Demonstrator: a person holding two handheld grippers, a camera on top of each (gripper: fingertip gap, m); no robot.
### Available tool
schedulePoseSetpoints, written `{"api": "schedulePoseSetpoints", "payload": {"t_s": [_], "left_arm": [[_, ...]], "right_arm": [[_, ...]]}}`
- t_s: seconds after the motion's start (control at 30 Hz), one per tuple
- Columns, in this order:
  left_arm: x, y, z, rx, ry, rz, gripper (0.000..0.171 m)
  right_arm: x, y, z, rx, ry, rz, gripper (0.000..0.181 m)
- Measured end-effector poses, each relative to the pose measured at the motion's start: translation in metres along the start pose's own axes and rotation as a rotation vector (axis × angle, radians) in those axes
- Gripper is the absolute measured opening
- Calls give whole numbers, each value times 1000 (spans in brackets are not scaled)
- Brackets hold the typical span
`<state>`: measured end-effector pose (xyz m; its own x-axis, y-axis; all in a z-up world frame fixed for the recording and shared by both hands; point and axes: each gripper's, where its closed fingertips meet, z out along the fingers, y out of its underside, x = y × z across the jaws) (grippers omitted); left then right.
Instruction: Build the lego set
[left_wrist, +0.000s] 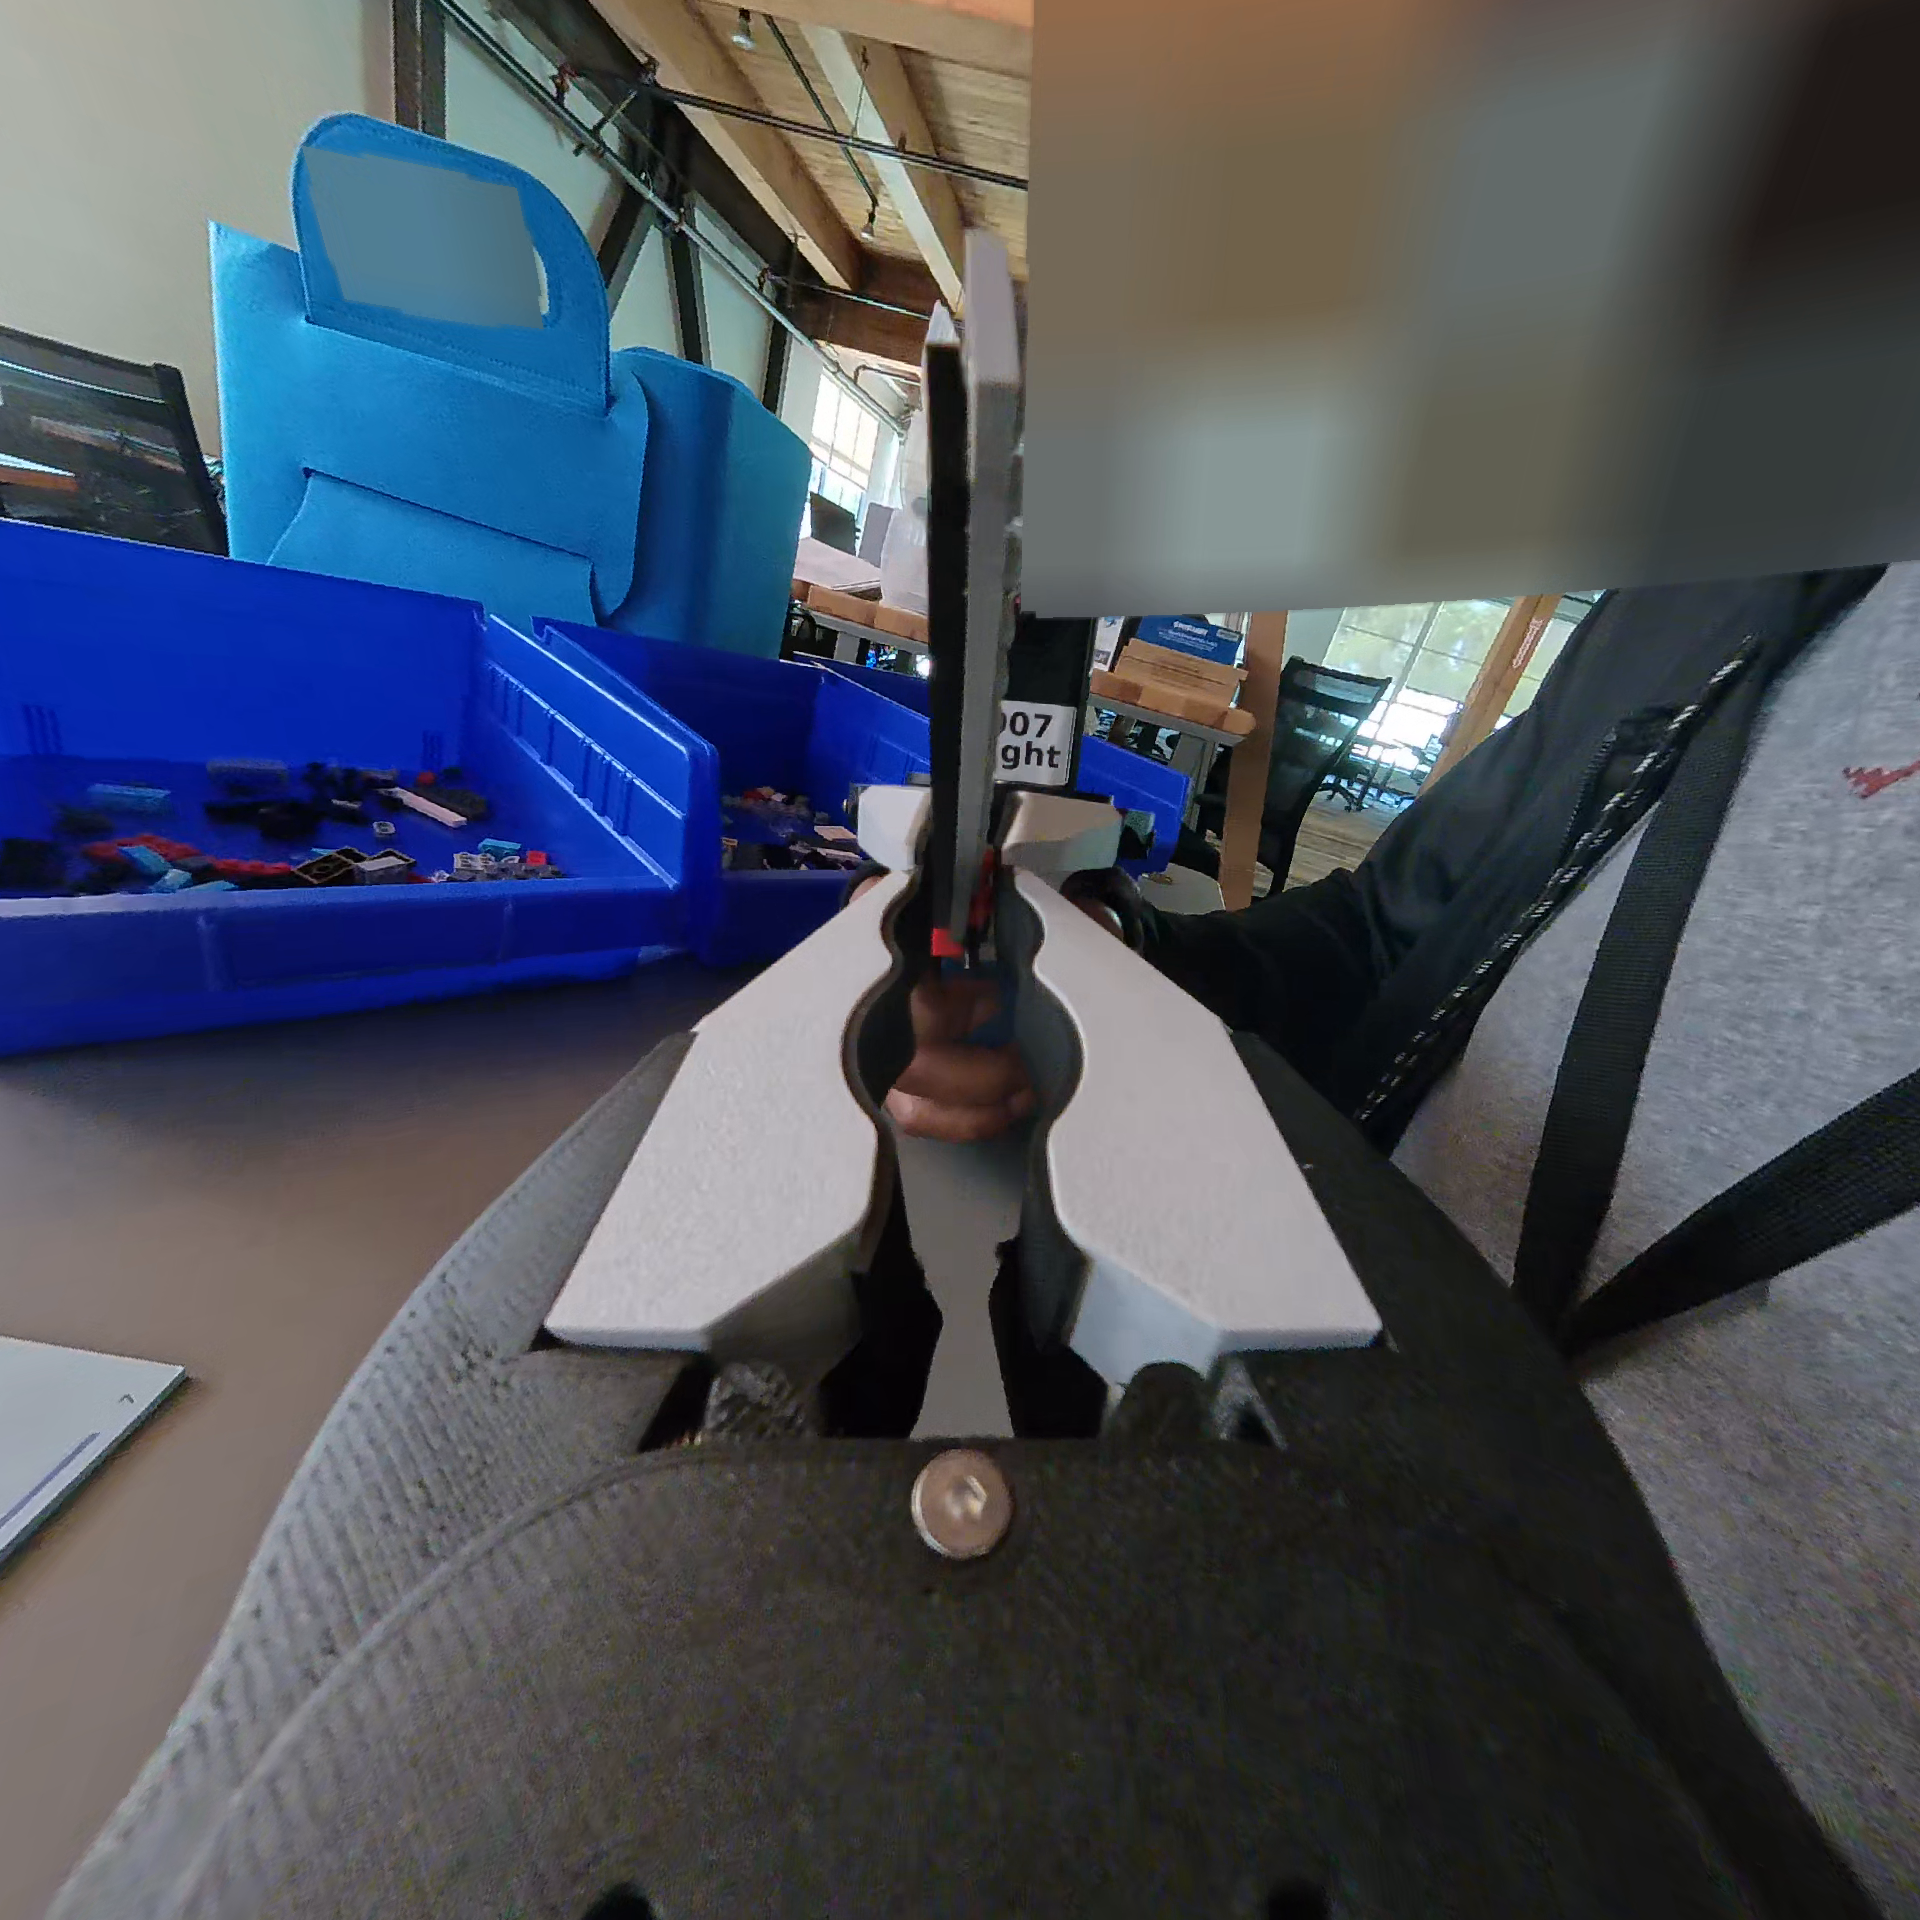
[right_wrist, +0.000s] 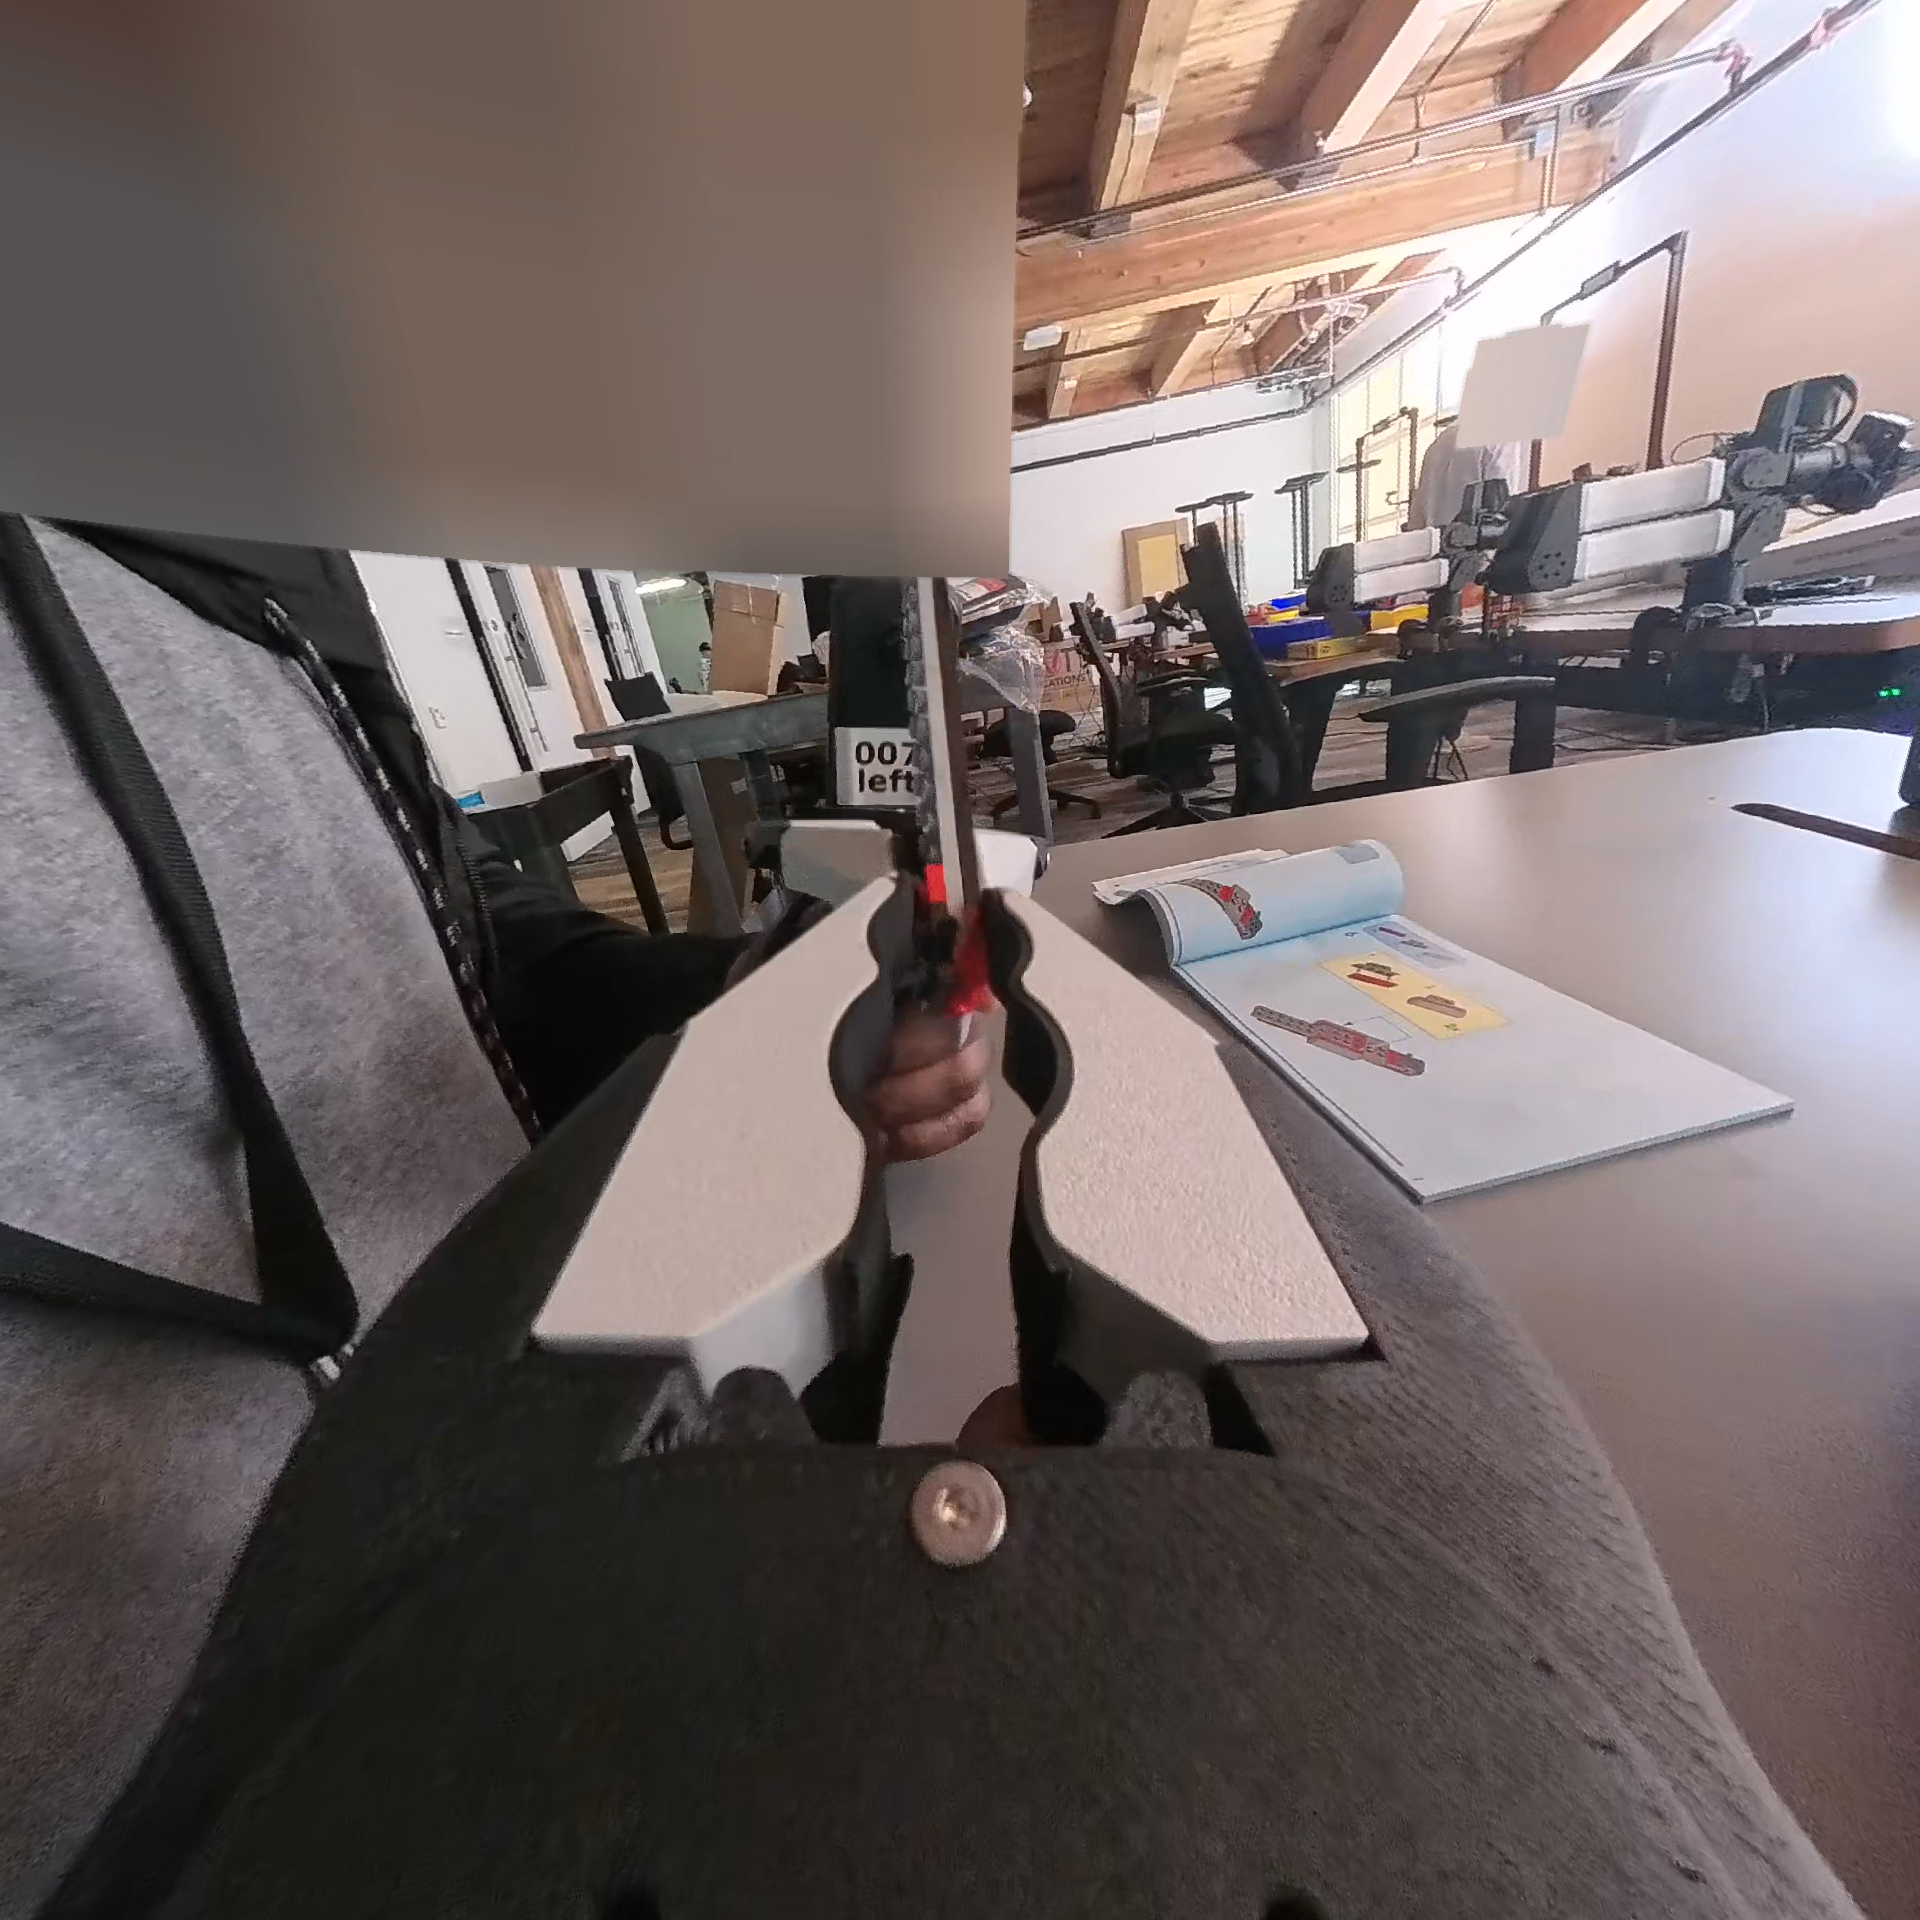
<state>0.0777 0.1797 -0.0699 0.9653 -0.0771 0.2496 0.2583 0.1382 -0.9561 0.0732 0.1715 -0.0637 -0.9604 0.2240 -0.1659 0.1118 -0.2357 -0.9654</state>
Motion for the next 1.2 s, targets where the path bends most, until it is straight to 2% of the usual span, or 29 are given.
{"api": "schedulePoseSetpoints", "payload": {"t_s": [0.23,0.43,0.53,0.6,0.67,0.77,0.87,0.97,1.07,1.2], "left_arm": [[2,3,-2,-23,2,-11,10],[-2,5,-5,-16,-23,-81,11],[-10,9,-9,2,-67,-219,11],[-17,11,-15,31,-115,-329,11],[-34,22,-26,34,-226,-499,11],[-58,55,-52,9,-434,-810,11],[-62,69,-65,90,-459,-1055,11],[-67,71,-72,198,-460,-1167,11],[-72,66,-74,282,-455,-1213,11],[-76,62,-72,333,-439,-1248,12]], "right_arm": [[-2,4,1,-6,-24,17,15],[1,6,2,-22,4,21,15],[9,11,4,-40,58,39,16],[14,13,4,-47,89,35,31],[19,15,4,-73,127,6,36],[27,26,6,-163,189,-61,37],[39,45,12,-303,266,-94,37],[42,65,22,-434,281,-104,39],[47,85,26,-555,305,-103,37],[52,94,28,-618,316,-85,32]]}}
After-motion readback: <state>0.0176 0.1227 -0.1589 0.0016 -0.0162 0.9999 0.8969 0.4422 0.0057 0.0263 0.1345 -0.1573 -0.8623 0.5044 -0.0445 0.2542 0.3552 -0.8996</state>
